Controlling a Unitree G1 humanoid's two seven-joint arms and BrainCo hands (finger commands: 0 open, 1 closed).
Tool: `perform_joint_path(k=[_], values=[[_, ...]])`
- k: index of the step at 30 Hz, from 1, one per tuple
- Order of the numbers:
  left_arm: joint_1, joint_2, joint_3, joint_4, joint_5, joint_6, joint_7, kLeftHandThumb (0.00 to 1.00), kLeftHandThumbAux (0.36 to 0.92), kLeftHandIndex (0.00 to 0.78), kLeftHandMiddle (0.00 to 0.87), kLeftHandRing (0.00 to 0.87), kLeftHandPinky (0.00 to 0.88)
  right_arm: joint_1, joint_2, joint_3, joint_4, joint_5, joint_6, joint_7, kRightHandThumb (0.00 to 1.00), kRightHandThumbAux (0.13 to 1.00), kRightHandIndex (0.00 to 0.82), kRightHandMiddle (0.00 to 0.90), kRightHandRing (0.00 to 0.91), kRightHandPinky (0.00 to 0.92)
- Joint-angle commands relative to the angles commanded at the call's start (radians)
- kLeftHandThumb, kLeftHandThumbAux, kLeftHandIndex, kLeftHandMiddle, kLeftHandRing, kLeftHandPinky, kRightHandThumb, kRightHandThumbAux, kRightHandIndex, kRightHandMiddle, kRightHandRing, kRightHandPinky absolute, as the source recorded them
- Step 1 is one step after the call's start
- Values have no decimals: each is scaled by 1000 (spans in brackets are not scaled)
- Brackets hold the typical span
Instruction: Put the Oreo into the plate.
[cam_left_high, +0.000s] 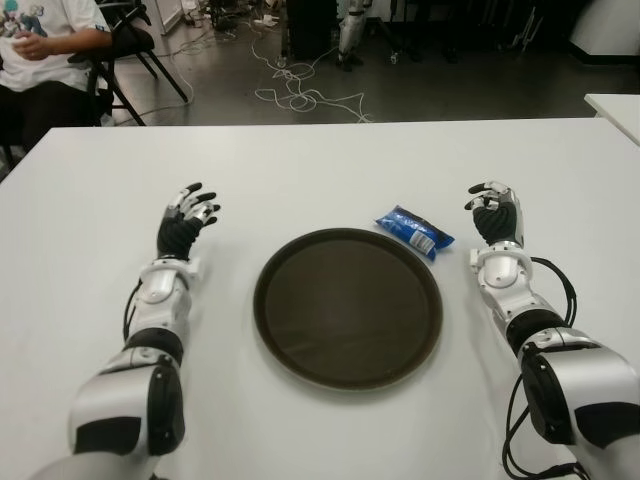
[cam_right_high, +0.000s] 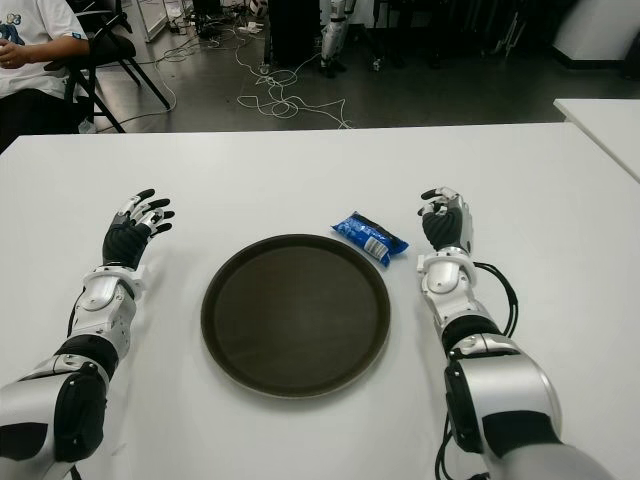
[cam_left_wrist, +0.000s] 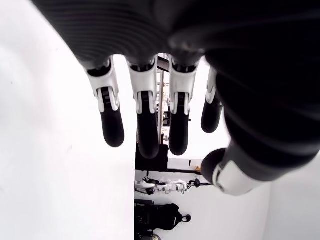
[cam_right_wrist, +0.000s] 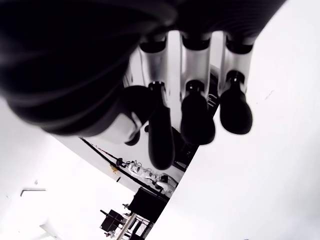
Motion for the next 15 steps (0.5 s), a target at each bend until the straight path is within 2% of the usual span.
perform_joint_path(k=[3, 5, 7, 11, 15], values=[[0, 3, -18, -1, 22, 2, 31, 339, 671, 257, 348, 372, 393, 0, 0, 2, 0, -2, 0, -3, 850, 674, 418, 582, 742, 733], [0, 4, -27, -2, 33, 6, 45, 513, 690, 334, 377, 400, 416, 0, 1, 1, 0, 0, 0, -2, 849, 674, 419, 582, 746, 736], [0, 4, -31, -3, 35, 7, 52, 622, 700, 383, 403, 425, 434, 0, 1, -2, 0, 4, 1, 3, 849, 674, 421, 584, 749, 741], [1, 5, -31, -3, 35, 5, 54, 681, 705, 411, 432, 451, 451, 0, 3, -7, -1, 10, 2, 11, 849, 674, 421, 584, 751, 743], [2, 5, -31, -2, 32, 3, 54, 698, 705, 420, 451, 467, 462, 0, 4, -9, -1, 13, 0, 16, 849, 673, 420, 580, 754, 742]])
